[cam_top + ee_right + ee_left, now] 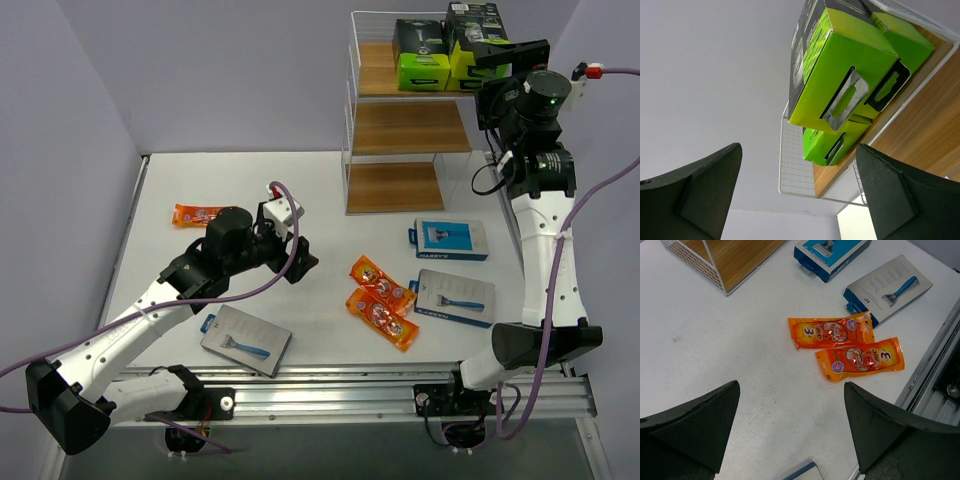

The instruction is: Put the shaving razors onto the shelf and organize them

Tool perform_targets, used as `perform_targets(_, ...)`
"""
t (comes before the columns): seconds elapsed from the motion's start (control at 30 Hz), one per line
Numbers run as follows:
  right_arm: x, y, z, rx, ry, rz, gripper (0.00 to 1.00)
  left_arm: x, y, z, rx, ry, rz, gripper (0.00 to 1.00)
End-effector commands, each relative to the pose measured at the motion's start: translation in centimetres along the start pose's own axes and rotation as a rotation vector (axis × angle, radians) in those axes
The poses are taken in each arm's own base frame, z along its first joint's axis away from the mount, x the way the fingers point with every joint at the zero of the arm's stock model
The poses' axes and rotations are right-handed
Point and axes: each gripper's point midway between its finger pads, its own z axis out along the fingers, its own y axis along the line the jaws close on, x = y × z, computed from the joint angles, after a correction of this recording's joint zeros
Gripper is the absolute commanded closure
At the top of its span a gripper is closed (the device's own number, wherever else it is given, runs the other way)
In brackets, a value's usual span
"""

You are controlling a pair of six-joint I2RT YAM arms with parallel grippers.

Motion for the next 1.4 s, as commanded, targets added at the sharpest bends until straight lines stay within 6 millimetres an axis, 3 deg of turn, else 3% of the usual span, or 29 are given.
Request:
perform_targets(0.0,-1.2,2.3,-1.7,-0.079,-0.016,0.004,0.1,-2.4,-0.3,-0.5,0.014,-0.057,0.007,0.06)
perform_targets(0.2,-1.4,2.5,-1.1,-0.099,-0.023,0.001,0.3,-2.3,-0.3,-0.5,0.013,-0.054,0.007,0.06)
perform_targets(0.23,-0.8,2.6,-0.9,-0.112,0.011,-0.001,0.34,-2.3,-0.4,-0.5,0.015,-0.054,0.007,0.06)
perform_targets(0.53,0.0,2.3,0.8,-0.116,0.034,-0.001,0.49,-2.3,-0.3,-0.4,0.016,-0.053,0.008,0.06)
perform_targets(0.8,0.3,2.0,2.2,-0.124,0.031,0.002,0.5,-2.2,-0.2,-0.3,0.013,-0.05,0.01,0.06)
perform_targets(0.83,-1.0,1.7,2.5,-0.124,0.003,0.002,0.5,-2.1,-0.3,-0.2,0.016,-0.048,0.009,0.06)
perform_targets(1.37,-1.6,1.4,5.0,-0.152,-0.001,0.013,0.51,-1.5,0.0,0.4,0.01,-0.023,0.011,0.06)
